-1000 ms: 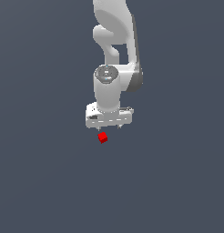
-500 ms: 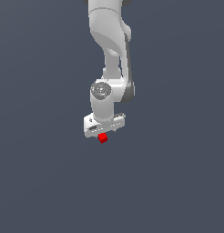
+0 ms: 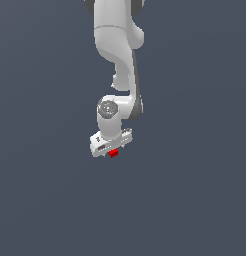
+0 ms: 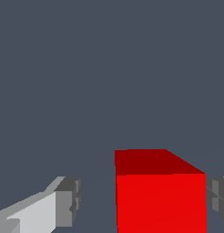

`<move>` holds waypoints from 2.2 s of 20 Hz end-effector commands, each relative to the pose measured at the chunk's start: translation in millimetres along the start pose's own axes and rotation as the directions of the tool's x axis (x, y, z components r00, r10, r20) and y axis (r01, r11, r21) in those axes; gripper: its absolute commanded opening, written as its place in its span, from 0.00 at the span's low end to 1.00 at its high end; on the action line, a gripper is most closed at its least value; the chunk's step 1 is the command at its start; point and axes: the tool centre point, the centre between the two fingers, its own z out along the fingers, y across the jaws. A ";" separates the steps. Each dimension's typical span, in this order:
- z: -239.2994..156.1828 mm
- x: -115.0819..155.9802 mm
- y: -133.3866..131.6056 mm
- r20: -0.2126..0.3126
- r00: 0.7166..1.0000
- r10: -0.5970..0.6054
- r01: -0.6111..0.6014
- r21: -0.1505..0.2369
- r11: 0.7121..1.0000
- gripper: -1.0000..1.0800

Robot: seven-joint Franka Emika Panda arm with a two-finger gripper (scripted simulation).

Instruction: Pick up the red cube and move it to a goal position.

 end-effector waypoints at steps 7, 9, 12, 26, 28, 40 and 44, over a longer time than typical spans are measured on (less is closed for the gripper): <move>5.2 0.2 2.6 0.000 1.000 -0.021 0.021 -0.002 1.000 0.96; 5.2 0.2 2.6 0.000 1.000 -0.021 0.021 -0.002 1.000 0.00; 5.2 0.2 2.6 0.000 1.000 -0.021 0.021 -0.002 1.000 0.00; -13.9 3.8 -2.8 0.000 1.000 -0.021 0.021 -0.002 1.000 0.00; -24.9 6.0 -5.8 0.000 1.000 -0.021 0.021 -0.002 1.000 0.00; -139.3 29.3 -37.0 0.000 1.000 -0.021 0.021 -0.002 1.000 0.00; -184.7 39.3 -49.3 0.001 1.000 -0.022 0.022 -0.003 1.000 0.00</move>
